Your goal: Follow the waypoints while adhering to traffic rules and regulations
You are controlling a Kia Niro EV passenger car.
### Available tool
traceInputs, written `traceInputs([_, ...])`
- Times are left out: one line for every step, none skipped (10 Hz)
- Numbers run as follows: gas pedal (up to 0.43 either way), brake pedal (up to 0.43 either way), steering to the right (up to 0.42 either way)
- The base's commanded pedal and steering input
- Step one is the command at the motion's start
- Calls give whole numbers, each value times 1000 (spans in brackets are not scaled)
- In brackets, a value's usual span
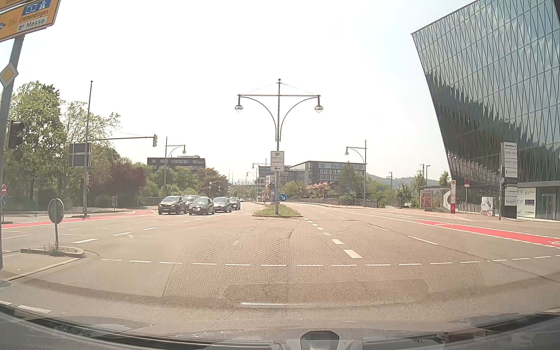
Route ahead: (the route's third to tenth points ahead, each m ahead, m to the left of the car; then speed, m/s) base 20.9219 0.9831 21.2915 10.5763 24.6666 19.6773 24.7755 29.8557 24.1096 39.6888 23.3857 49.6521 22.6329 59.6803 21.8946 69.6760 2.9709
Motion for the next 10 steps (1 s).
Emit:
traceInputs([571, 0, -2])
traceInputs([531, 0, -2])
traceInputs([500, 0, -2])
traceInputs([488, 0, -1])
traceInputs([480, 0, -1])
traceInputs([480, 0, -1])
traceInputs([480, 0, -1])
traceInputs([480, 0, -1])
traceInputs([429, 0, -1])
traceInputs([409, 0, -1])
